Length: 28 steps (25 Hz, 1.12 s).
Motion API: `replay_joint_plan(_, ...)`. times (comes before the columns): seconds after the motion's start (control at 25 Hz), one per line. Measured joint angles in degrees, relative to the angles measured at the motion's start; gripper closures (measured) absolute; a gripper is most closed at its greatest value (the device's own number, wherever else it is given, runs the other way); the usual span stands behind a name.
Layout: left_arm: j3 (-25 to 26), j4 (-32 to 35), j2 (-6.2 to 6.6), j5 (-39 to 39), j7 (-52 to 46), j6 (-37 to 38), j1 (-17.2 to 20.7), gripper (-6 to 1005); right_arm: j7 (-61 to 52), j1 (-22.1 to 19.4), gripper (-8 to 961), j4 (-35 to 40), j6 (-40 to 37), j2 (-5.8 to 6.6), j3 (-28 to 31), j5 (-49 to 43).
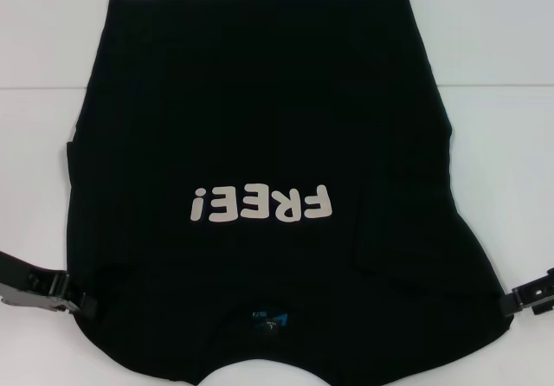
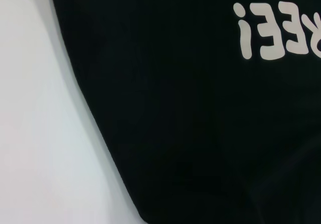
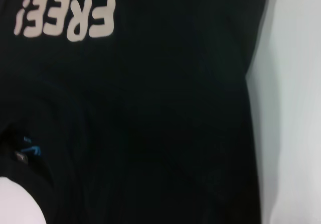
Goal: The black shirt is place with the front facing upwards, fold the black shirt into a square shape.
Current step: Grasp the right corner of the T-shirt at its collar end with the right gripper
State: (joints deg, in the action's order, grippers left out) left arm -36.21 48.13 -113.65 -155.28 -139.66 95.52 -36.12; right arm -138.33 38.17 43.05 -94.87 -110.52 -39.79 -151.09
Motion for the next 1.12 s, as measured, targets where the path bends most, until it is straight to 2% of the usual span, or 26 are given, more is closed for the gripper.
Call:
replay_joint_plan(0.28, 0.0, -0.1, 0.06, 0.7, 0.0, 0.3, 0.0, 952, 0.2, 0.5, 223, -0.1, 1.9, -1.24, -2.7, -0.1)
replay_joint_plan(1.12, -0.1, -0.8, 0.54, 0.7, 0.1, 0.6, 0.0, 953, 0.9, 1.6, 222, -2.2, 3.8, -1.59, -5.2, -0.1)
